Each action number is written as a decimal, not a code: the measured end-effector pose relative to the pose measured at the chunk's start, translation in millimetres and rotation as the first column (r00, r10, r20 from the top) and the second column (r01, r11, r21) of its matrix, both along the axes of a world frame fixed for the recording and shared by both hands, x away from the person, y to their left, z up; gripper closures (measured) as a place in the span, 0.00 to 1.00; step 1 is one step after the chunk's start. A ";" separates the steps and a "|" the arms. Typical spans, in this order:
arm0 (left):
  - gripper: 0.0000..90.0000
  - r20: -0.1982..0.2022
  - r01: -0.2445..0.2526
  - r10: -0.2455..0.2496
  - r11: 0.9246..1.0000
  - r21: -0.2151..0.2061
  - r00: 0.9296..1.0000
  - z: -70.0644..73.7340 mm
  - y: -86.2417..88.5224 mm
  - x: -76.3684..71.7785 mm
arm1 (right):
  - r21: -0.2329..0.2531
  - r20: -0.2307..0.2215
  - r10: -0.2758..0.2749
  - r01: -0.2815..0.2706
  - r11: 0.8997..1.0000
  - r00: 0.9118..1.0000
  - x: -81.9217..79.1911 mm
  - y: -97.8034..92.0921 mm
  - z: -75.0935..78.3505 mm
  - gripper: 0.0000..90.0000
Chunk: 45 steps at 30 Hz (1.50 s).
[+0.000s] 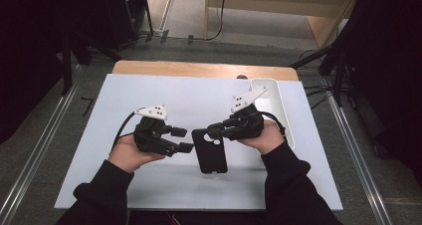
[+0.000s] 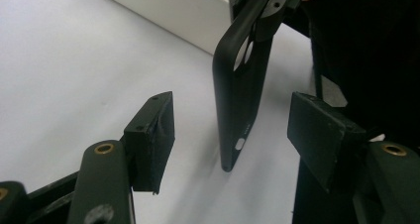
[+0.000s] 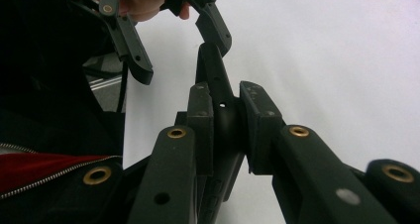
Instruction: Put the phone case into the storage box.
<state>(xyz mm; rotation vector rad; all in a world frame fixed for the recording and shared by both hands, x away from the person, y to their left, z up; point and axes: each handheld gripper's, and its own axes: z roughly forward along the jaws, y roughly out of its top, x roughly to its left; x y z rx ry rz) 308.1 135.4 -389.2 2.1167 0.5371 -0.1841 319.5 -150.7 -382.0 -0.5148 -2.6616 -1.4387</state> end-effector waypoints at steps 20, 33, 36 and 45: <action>0.56 -0.062 0.094 -0.094 0.996 -0.002 0.994 0.0 -7.4 3.0 | 0.023 -0.043 0.122 -0.121 0.992 0.992 -0.6 14.1 -5.2 0.83; 0.87 -0.070 0.130 -0.125 0.989 0.073 0.990 -2.2 -15.7 -0.7 | 0.014 -0.078 0.162 -0.161 0.987 0.984 -0.6 20.1 -8.4 0.83; 0.88 -0.080 0.130 -0.124 0.989 0.074 0.989 -1.4 -15.3 0.4 | 0.020 -0.102 0.158 -0.157 0.987 0.982 0.0 19.8 -9.1 0.83; 0.88 -0.101 0.120 -0.113 0.991 0.068 0.988 1.7 -14.2 1.3 | 0.039 -0.121 0.155 -0.151 0.988 0.981 1.6 19.9 -10.1 0.82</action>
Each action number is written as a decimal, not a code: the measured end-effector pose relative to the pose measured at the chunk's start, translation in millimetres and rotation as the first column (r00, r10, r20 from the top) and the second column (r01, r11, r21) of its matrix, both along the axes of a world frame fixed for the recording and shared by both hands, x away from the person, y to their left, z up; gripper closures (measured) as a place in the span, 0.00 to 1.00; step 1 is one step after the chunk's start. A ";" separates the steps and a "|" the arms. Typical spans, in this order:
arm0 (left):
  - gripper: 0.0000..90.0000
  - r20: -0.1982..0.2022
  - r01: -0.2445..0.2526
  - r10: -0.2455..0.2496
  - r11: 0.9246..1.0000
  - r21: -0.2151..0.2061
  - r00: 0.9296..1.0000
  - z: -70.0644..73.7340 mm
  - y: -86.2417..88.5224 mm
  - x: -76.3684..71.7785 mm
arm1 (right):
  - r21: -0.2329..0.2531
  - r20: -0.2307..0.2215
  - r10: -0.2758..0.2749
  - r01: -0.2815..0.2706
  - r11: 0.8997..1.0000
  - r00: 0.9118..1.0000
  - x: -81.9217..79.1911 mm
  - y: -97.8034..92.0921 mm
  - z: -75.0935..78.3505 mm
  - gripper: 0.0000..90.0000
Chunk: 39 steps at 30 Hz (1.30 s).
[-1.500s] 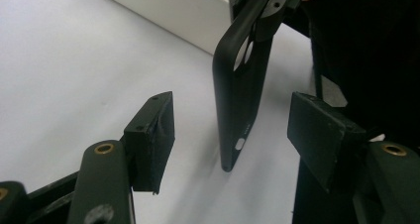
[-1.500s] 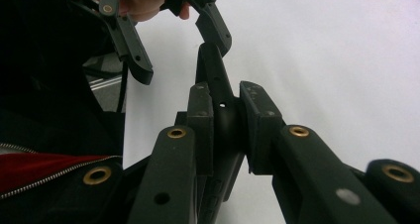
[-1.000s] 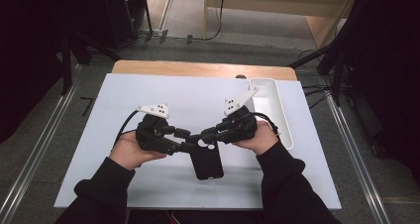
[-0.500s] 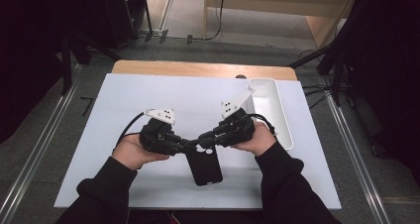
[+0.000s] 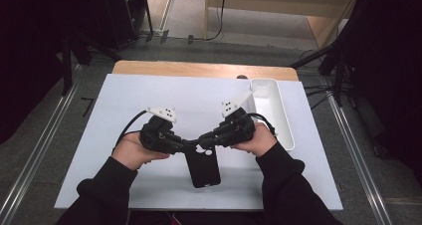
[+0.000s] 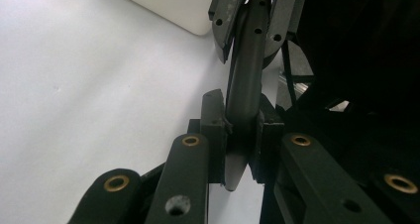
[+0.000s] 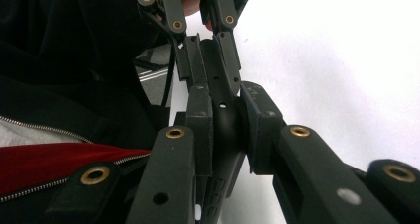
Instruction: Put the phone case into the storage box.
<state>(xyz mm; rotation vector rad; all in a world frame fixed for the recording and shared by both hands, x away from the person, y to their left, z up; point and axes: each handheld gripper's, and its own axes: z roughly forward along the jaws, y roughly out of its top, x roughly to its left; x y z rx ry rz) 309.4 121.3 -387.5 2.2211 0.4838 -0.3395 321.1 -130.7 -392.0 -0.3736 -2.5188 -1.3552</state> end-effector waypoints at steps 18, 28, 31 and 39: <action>0.88 0.011 -0.030 0.029 0.999 0.023 1.000 5.6 3.7 -0.1 | 0.067 -0.001 -0.197 0.197 0.978 0.980 -0.9 -7.0 13.9 0.43; 0.88 0.018 -0.052 0.052 0.998 0.037 0.999 8.7 5.1 0.0 | 0.059 -0.006 -0.310 0.309 0.949 0.951 0.2 -12.1 17.9 0.28; 0.88 0.016 -0.059 0.058 0.997 0.040 0.998 10.2 5.4 -0.9 | 0.074 -0.014 -0.346 0.346 0.935 0.938 0.3 -13.8 18.5 0.26; 0.88 0.028 -0.067 0.066 0.996 0.055 0.997 15.5 5.8 -3.7 | 0.048 -0.005 -0.428 0.428 0.903 0.904 4.2 -16.7 13.1 0.17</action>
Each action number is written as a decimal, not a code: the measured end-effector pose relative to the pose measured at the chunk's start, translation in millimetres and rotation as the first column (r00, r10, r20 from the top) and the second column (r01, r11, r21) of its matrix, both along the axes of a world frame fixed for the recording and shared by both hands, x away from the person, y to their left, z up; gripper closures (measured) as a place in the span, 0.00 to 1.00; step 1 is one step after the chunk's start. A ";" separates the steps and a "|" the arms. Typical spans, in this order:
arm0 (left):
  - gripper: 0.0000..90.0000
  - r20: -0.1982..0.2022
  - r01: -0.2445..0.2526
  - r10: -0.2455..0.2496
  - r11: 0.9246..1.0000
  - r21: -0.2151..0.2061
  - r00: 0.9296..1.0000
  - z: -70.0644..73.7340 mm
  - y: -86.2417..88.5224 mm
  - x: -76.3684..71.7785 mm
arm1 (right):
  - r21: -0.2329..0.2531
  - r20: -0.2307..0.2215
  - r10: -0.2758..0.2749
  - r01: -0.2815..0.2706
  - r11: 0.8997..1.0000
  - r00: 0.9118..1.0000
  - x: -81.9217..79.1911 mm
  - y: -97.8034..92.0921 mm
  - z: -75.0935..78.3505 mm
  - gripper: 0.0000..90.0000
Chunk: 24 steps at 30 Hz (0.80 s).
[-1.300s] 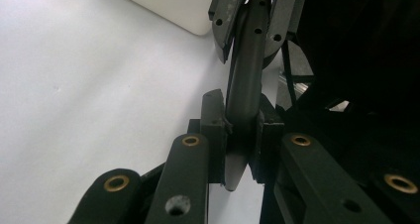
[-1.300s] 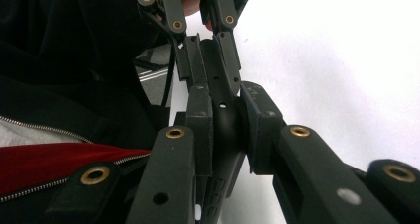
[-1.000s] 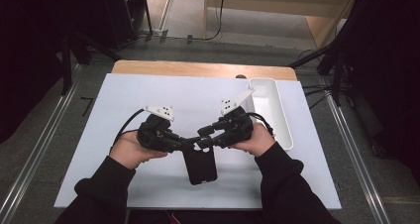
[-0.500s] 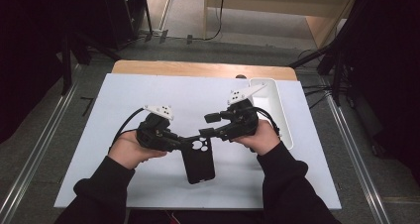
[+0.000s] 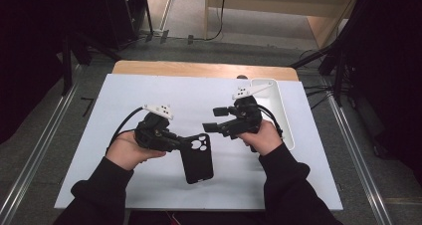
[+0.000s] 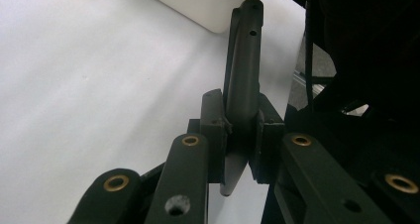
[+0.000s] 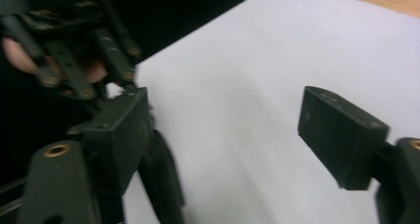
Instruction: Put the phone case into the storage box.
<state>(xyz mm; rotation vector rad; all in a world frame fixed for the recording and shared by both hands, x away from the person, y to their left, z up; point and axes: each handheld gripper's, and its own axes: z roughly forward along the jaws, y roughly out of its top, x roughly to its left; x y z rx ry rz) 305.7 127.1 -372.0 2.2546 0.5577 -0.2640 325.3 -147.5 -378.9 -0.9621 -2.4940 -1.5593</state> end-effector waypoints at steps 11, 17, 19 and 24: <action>0.88 0.016 -0.061 0.061 0.998 0.015 0.998 9.2 6.1 0.3 | -0.101 0.084 -0.150 0.158 0.982 0.985 5.6 -5.3 -12.2 0.00; 0.88 0.015 -0.126 0.126 0.992 0.013 0.992 14.7 13.0 2.6 | -0.109 0.099 -0.192 0.203 0.973 0.976 3.4 -2.8 -13.6 0.00; 0.88 0.014 -0.145 0.145 0.989 0.018 0.989 15.9 16.0 4.0 | -0.114 0.099 -0.203 0.213 0.970 0.974 3.1 -1.3 -13.9 0.00; 0.88 0.042 -0.211 0.210 0.977 0.017 0.977 19.7 21.9 5.9 | -0.101 0.084 -0.201 0.209 0.973 0.976 2.8 0.8 -15.8 0.00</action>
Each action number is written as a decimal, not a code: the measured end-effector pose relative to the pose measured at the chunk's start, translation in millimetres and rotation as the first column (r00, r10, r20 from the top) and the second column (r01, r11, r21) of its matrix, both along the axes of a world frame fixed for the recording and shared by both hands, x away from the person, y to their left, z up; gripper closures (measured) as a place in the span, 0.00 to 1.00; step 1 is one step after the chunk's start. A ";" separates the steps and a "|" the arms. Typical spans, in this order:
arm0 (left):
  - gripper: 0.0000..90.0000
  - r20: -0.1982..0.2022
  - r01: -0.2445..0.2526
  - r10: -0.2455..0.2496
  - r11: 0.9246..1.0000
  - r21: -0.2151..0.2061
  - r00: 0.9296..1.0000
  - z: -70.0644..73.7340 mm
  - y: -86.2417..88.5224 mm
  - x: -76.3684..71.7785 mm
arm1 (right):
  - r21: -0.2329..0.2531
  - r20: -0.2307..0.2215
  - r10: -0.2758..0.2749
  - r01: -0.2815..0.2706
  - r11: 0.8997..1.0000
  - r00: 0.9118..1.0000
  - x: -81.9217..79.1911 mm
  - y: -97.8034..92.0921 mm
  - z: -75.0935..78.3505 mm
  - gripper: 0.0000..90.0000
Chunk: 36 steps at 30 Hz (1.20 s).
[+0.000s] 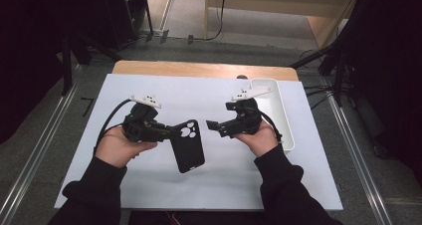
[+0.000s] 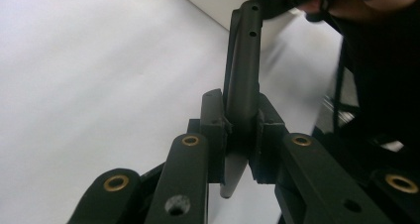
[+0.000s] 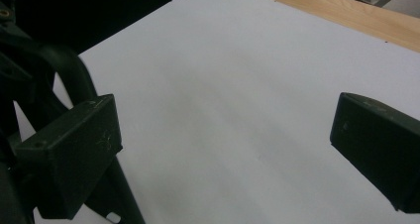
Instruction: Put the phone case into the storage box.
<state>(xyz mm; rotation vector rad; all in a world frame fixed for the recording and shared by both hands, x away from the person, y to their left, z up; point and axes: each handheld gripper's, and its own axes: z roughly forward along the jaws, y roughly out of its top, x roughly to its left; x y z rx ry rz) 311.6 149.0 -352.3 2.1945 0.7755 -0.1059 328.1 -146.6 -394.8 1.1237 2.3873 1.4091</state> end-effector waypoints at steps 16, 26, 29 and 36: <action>0.88 0.024 -0.197 0.197 0.980 0.020 0.980 8.7 18.0 6.1 | -0.016 0.027 -0.047 0.047 0.999 0.999 -3.8 10.1 -9.3 0.00; 0.88 0.056 -0.273 0.272 0.962 0.019 0.961 11.7 24.0 8.0 | -0.004 0.023 -0.068 0.068 0.998 0.997 -5.9 14.6 -16.1 0.00; 0.88 0.064 -0.290 0.288 0.957 0.016 0.955 12.1 25.1 8.5 | -0.004 0.029 -0.074 0.075 0.997 0.997 -6.4 15.7 -18.5 0.00; 0.88 0.075 -0.322 0.319 0.946 0.029 0.945 13.5 25.3 10.1 | -0.006 0.024 -0.063 0.063 0.998 0.998 -8.3 21.6 -25.4 0.00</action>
